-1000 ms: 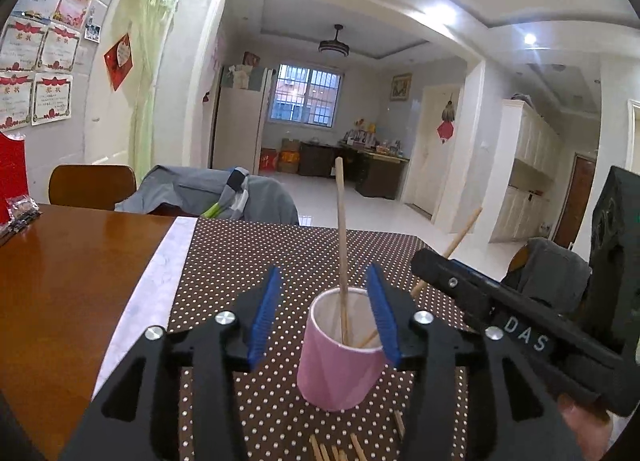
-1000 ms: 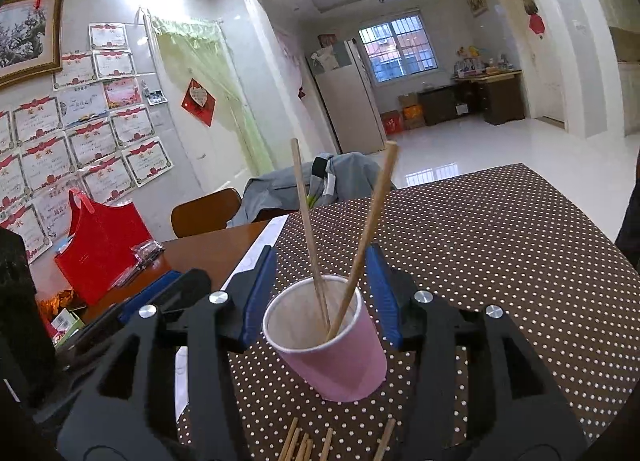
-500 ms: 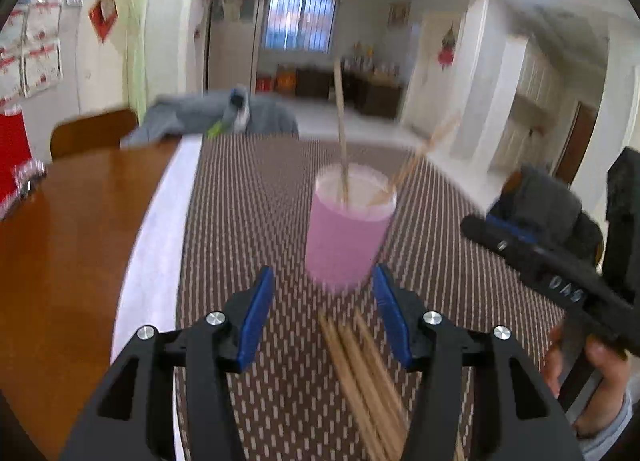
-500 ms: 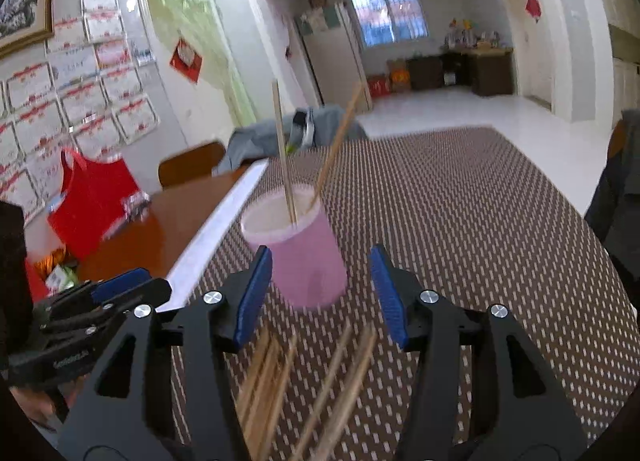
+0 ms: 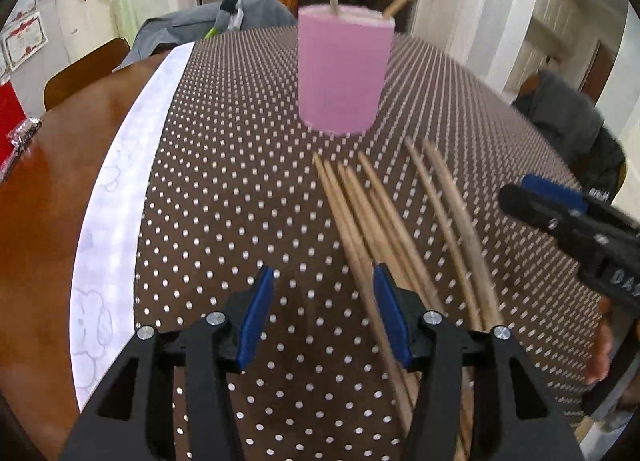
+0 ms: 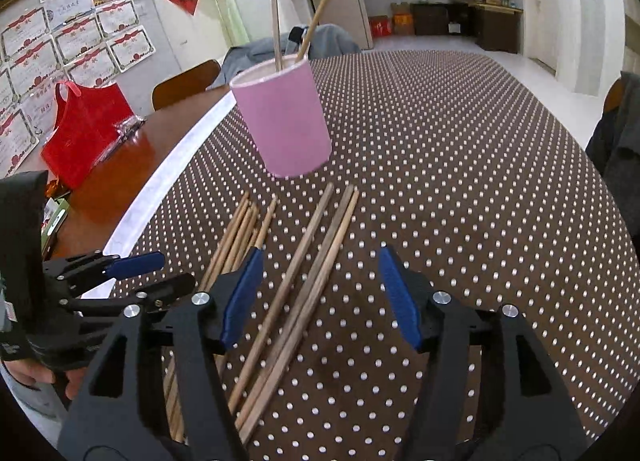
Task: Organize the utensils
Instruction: 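Move the left tool back over the remaining chopsticks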
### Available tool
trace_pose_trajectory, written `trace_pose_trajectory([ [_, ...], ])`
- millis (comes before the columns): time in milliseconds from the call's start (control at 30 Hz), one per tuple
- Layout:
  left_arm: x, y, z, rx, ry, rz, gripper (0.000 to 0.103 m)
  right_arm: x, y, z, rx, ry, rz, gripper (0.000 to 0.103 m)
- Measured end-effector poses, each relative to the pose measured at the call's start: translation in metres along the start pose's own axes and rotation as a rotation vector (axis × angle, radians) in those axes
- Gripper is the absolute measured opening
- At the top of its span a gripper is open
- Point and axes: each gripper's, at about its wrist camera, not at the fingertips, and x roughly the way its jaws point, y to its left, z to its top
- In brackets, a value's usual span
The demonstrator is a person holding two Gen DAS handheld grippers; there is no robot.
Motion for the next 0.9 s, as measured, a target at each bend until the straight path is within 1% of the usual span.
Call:
trace_pose_trajectory([
  [67,0.003,-0.002,-0.002,0.013,0.012,0.018,0.051,0.001,-0.003,-0.003,0.004,0.012,0.002,0.06],
  [233,0.006,-0.005,-0.002,0.032,0.006,0.022,0.052,0.004,-0.006,-0.007,0.011,0.03,0.001,0.061],
  [267,0.007,-0.006,-0.001,0.037,0.005,0.034,0.055,0.006,-0.006,-0.006,0.012,0.033,-0.001,0.061],
  [367,0.009,-0.009,0.002,0.047,-0.004,0.076,0.057,0.01,-0.005,-0.007,0.015,0.043,-0.006,0.061],
  [467,0.009,-0.009,0.002,0.053,-0.009,0.09,0.057,0.014,-0.004,-0.008,-0.006,0.053,-0.033,0.061],
  [600,0.008,-0.002,-0.001,0.051,-0.006,0.084,0.057,0.021,0.002,-0.002,-0.034,0.056,-0.09,0.061],
  [767,0.008,0.0,0.0,0.057,0.003,0.071,0.057,0.029,0.002,-0.001,-0.052,0.073,-0.137,0.061],
  [800,0.012,-0.001,0.0,0.063,0.025,0.088,0.058,0.032,0.003,-0.001,-0.056,0.086,-0.136,0.061],
  [833,0.012,-0.002,0.0,0.064,0.006,0.099,0.058,0.034,0.003,-0.001,-0.059,0.093,-0.133,0.061],
  [900,0.013,-0.003,0.0,0.07,0.003,0.108,0.058,0.041,0.008,-0.001,-0.075,0.11,-0.143,0.061],
])
